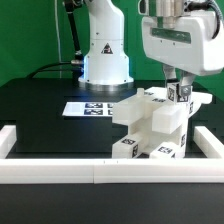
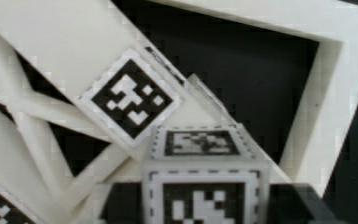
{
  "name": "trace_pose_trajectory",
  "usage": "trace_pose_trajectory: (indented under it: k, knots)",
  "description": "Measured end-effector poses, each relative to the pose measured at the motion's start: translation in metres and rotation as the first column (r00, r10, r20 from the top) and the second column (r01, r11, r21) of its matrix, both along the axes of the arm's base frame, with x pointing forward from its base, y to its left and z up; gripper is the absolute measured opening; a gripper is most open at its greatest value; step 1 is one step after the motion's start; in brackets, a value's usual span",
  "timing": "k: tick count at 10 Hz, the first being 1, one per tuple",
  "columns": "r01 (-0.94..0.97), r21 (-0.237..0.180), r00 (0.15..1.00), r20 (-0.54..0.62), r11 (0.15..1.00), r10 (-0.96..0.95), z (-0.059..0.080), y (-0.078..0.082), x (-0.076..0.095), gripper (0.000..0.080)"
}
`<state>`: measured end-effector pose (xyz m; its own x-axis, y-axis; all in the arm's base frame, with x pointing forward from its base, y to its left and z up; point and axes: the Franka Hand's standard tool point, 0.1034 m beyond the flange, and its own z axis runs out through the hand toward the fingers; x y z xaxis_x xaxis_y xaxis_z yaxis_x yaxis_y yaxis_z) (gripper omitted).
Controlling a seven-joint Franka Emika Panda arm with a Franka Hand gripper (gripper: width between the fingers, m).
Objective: Assemble chair
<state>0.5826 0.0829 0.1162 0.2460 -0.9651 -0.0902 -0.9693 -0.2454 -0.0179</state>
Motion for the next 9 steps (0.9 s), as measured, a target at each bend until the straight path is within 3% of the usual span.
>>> trace_pose_trajectory:
  k: [1,2,3,7,9]
  knots:
    - [-0.022,0.000,1.000,0.002,1.000,0.022,0.0000,0.0000,0.0000,0.0381]
    - [-0.023,0.000,1.000,0.002,1.000,0.023,0.0000,0.0001,0.0000,0.0560]
    - [-0.063,0.001,0.998,0.005,0.998,0.063,0.0008,0.0002,-0.0001,0.0621]
    - [-0.449,-0.024,0.893,0.033,0.893,0.449,0.0042,0.0009,0.0019,0.0648]
    - [-0.598,-0.041,0.799,0.043,0.800,0.600,0.0043,0.0030,0.0026,0.0649]
